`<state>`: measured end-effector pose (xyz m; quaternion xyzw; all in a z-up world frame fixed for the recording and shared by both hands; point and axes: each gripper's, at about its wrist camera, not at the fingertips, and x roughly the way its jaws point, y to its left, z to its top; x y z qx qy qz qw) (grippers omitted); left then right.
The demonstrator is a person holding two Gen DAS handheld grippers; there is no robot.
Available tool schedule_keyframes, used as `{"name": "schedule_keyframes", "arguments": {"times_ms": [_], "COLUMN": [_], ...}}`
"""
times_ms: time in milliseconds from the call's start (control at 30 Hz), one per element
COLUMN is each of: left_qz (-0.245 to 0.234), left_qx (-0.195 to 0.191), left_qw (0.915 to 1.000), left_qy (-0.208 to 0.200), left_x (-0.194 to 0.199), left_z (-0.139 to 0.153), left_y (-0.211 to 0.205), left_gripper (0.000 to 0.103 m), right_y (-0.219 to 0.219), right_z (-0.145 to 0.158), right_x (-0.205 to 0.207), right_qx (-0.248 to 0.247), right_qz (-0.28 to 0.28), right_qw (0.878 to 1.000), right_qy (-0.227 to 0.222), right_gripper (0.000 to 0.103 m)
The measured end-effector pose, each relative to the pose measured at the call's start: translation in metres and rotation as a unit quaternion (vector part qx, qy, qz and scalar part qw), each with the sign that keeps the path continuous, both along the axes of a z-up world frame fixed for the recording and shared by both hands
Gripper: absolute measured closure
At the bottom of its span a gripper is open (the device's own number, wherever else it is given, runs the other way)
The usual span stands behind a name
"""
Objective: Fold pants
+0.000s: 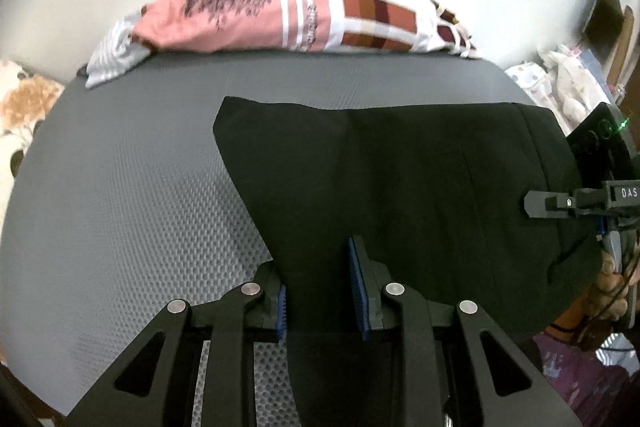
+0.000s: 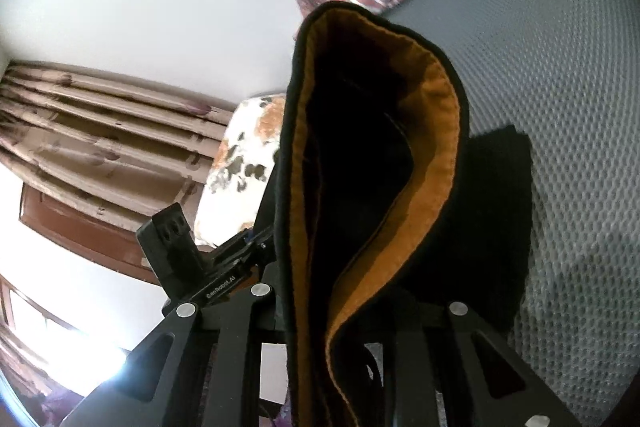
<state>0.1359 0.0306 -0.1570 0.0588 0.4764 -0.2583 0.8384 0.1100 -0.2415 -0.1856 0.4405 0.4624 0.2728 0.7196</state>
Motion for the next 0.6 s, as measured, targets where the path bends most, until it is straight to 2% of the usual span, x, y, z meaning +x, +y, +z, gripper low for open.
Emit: {"name": "schedule_keyframes", "arguments": {"times_ms": [133, 200, 267, 333, 367, 400, 500, 600], "left_qz": [0.008, 0.008, 0.006, 0.005, 0.007, 0.008, 0.012, 0.012], "left_qx": [0.003, 0.004, 0.01, 0.011, 0.01, 0.009, 0.003, 0.003], "left_qw": [0.9998, 0.9998, 0.9998, 0.9998, 0.9998, 0.9998, 0.9996, 0.9995], "left_qy": [0.016, 0.018, 0.014, 0.014, 0.015, 0.017, 0.024, 0.028], "left_x": [0.005, 0.005, 0.005, 0.005, 0.005, 0.006, 0.009, 0.01], "left_z": [-0.016, -0.019, -0.02, -0.021, -0.022, -0.023, -0.025, -0.028], "left_y": [0.007, 0.008, 0.007, 0.007, 0.007, 0.008, 0.011, 0.011], "left_gripper": [0.077, 0.077, 0.077, 0.076, 0.076, 0.076, 0.075, 0.073], "right_y": [0.007, 0.005, -0.005, -0.019, -0.024, -0.03, -0.041, -0.042], "right_z": [-0.017, -0.017, -0.015, -0.013, -0.013, -0.014, -0.021, -0.037], "right_x": [0.002, 0.0, -0.004, -0.01, -0.01, -0.012, -0.017, -0.019], "right_qx": [-0.038, -0.064, -0.068, -0.081, -0.081, -0.078, -0.078, -0.037], "right_qz": [0.01, 0.007, -0.003, -0.021, -0.026, -0.027, -0.03, -0.007], "right_qw": [0.999, 0.997, 0.997, 0.996, 0.995, 0.996, 0.995, 0.995], "right_qy": [0.034, 0.041, 0.04, 0.043, 0.043, 0.044, 0.062, 0.088], "right_gripper": [0.081, 0.074, 0.071, 0.059, 0.05, 0.047, 0.045, 0.041]}}
